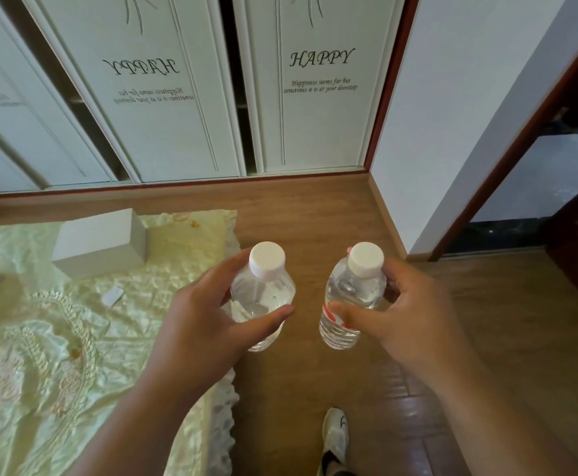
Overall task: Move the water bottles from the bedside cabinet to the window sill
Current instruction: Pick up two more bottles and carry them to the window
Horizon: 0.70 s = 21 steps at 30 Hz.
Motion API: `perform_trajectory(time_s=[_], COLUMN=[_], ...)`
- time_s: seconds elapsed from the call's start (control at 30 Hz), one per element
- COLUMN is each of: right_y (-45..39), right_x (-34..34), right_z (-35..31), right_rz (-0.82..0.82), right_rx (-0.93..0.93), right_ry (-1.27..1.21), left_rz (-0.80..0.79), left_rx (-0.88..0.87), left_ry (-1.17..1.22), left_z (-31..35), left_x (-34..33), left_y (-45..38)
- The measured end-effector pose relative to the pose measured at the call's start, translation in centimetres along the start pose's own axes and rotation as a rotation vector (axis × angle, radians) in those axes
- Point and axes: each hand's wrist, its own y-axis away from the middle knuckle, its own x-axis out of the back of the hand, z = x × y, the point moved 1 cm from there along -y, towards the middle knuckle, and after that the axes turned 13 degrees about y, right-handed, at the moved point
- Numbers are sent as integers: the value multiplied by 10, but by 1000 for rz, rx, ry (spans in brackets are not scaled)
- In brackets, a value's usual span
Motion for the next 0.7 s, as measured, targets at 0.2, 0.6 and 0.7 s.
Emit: perform_trajectory(time_s=[0.2, 0.6, 0.7], right_y=[-74, -168, -189], right_x=[37, 63, 56], right_z=[23, 38, 36], right_rz=[-5, -33, -28], right_rx=[31, 48, 35], right_ry=[9, 10, 55], left_rz=[55, 98, 77], left_rx=[-13, 42, 42], left_ry=[-26, 0, 0], left_z=[13, 6, -4], left_x=[-38, -71, -71], left_y=[-64, -140, -165])
